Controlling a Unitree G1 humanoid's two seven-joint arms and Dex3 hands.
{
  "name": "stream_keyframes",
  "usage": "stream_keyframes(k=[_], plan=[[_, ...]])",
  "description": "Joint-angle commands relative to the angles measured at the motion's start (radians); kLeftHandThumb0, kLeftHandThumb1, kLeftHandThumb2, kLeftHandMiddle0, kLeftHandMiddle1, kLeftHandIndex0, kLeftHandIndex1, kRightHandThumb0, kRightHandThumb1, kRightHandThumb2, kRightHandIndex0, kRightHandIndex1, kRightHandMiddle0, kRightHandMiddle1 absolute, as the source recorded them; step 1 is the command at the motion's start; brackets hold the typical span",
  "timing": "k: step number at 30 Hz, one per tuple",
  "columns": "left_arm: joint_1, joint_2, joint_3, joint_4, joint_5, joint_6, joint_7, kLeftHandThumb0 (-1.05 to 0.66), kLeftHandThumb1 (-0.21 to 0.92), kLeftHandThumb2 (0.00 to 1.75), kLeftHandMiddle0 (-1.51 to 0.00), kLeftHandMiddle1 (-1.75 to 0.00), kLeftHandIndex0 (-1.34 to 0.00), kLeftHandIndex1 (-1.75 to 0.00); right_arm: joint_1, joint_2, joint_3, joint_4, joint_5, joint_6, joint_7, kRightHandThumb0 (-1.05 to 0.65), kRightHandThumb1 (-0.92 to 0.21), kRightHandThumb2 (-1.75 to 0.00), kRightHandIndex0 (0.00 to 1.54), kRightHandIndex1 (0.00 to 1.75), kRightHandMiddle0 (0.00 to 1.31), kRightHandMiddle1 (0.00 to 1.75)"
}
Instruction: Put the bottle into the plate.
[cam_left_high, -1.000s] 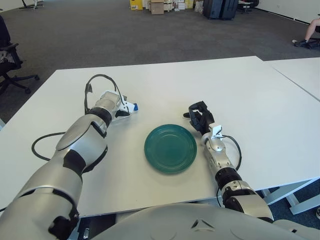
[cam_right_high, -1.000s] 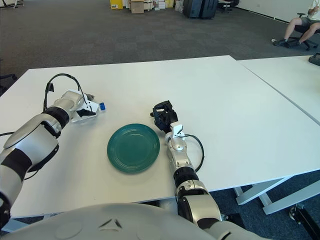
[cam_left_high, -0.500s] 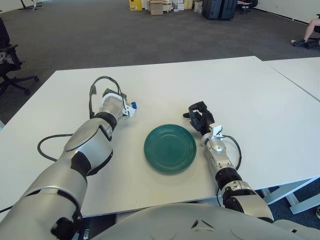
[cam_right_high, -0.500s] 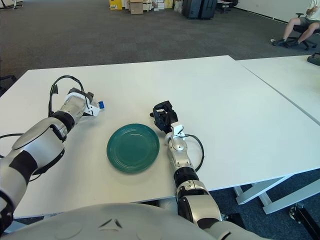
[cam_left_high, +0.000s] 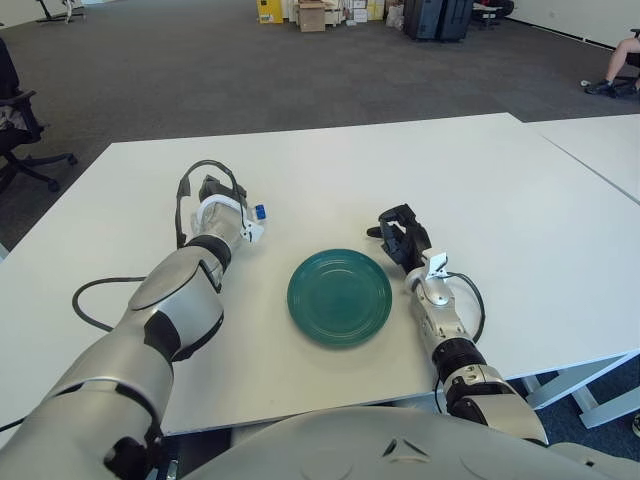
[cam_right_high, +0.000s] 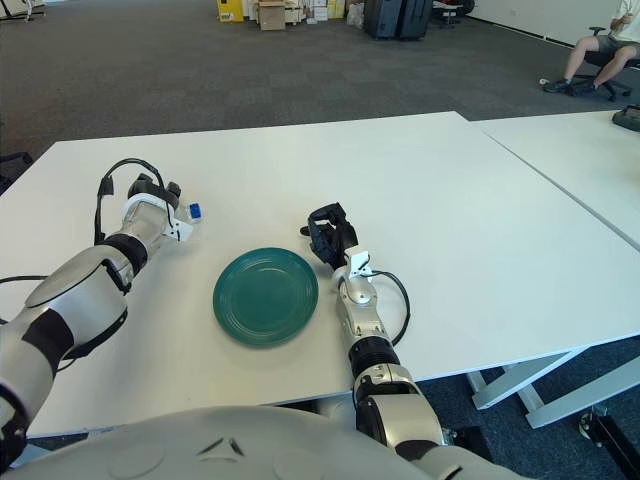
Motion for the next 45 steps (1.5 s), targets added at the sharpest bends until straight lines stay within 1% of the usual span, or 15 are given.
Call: stream_keyframes(k=[1,14,20,21,22,23,24,25,28,29,31,34,35,37,45], plan=[[0.06,-0.016,-0.02,0.024,0.011,-0.05,-0.05,-1.05,0.92,0.78,-0.14,-0.01,0.0,0.0,0.016,-0.007,-0.004,0.003,0.01,0.027,0.002,-0.35,-0.92,-0.49,0.45,1.11,0.22,1.72],[0.062,-0.008,-0.025,0.019,0.013,-0.06,-0.062,-1.05,0.92,0.84,-0.18,-0.02,0.0,0.0,0.033,-0.009,0.006,-0.034,0.001,0.042,-0.009,-0.35,-0.92,-0.49,0.46,1.11,0.24,1.71],[0.061,0.014,-0.021,0.016,0.004,-0.141,-0.07,-1.05,0.92,0.61,-0.22,-0.03,-0.04,-0.03,0.036,-0.01,0.007,-0.037,0.001,0.038,-0.009,-0.35,-0.92,-0.48,0.45,1.09,0.23,1.71],[0.06,0.02,-0.015,0.011,-0.002,-0.157,-0.057,-1.05,0.92,0.52,-0.28,-0.05,-0.03,-0.29,0.036,-0.01,0.007,-0.036,0.001,0.036,-0.009,-0.35,-0.92,-0.49,0.45,1.09,0.23,1.71],[0.058,0.025,-0.011,0.007,-0.005,-0.17,-0.047,-0.99,0.91,0.43,-0.39,-0.11,-0.06,-0.67,0.036,-0.01,0.008,-0.035,0.0,0.034,-0.009,-0.35,-0.92,-0.49,0.45,1.09,0.23,1.71],[0.062,0.031,0.007,-0.001,-0.021,-0.184,-0.005,-0.97,0.91,0.38,-0.43,-0.14,-0.07,-0.82,0.036,-0.011,0.008,-0.035,-0.002,0.033,-0.011,-0.35,-0.92,-0.49,0.45,1.09,0.23,1.71],[0.065,0.035,0.02,-0.006,-0.033,-0.194,0.025,-0.85,0.86,0.35,-0.5,-0.29,-0.16,-1.08,0.036,-0.011,0.009,-0.035,-0.003,0.032,-0.012,-0.35,-0.92,-0.49,0.45,1.09,0.22,1.72],[0.077,0.044,0.049,-0.016,-0.058,-0.215,0.102,-0.77,0.79,0.4,-0.52,-0.43,-0.21,-1.26,0.036,-0.012,0.009,-0.035,-0.004,0.032,-0.013,-0.35,-0.92,-0.49,0.45,1.09,0.22,1.72],[0.103,0.078,0.105,-0.03,-0.105,-0.288,0.303,-0.53,0.64,0.67,-0.58,-0.87,-0.47,-1.42,0.036,-0.014,0.01,-0.038,-0.006,0.034,-0.015,-0.35,-0.92,-0.49,0.46,1.08,0.22,1.72],[0.108,0.088,0.115,-0.03,-0.112,-0.312,0.357,-0.51,0.63,0.7,-0.59,-0.93,-0.49,-1.44,0.036,-0.014,0.01,-0.038,-0.007,0.035,-0.016,-0.35,-0.92,-0.49,0.46,1.08,0.22,1.72],[0.115,0.099,0.129,-0.028,-0.121,-0.346,0.434,-0.21,0.54,0.81,-0.64,-1.1,-0.52,-1.54,0.035,-0.015,0.009,-0.038,-0.006,0.037,-0.017,-0.35,-0.92,-0.5,0.46,1.08,0.22,1.73],[0.125,0.102,0.15,-0.021,-0.136,-0.383,0.51,-0.08,0.36,1.1,-0.67,-1.49,-0.57,-1.47,0.036,-0.014,0.008,-0.04,-0.004,0.04,-0.02,-0.35,-0.92,-0.5,0.47,1.08,0.22,1.73],[0.129,0.1,0.156,-0.017,-0.141,-0.39,0.524,-0.06,0.34,1.15,-0.68,-1.54,-0.59,-1.46,0.036,-0.013,0.008,-0.04,-0.004,0.04,-0.022,-0.35,-0.92,-0.5,0.47,1.08,0.22,1.73],[0.135,0.093,0.164,-0.009,-0.147,-0.397,0.544,-0.03,0.27,1.29,-0.63,-1.63,-0.59,-1.59,0.036,-0.013,0.008,-0.04,-0.004,0.039,-0.024,-0.35,-0.92,-0.5,0.47,1.09,0.22,1.73],[0.142,0.075,0.201,-0.001,-0.172,-0.408,0.581,-0.01,0.22,1.41,-0.58,-1.73,-0.58,-1.7,0.036,-0.014,0.008,-0.035,-0.006,0.028,-0.03,-0.35,-0.92,-0.5,0.47,1.08,0.22,1.72]])
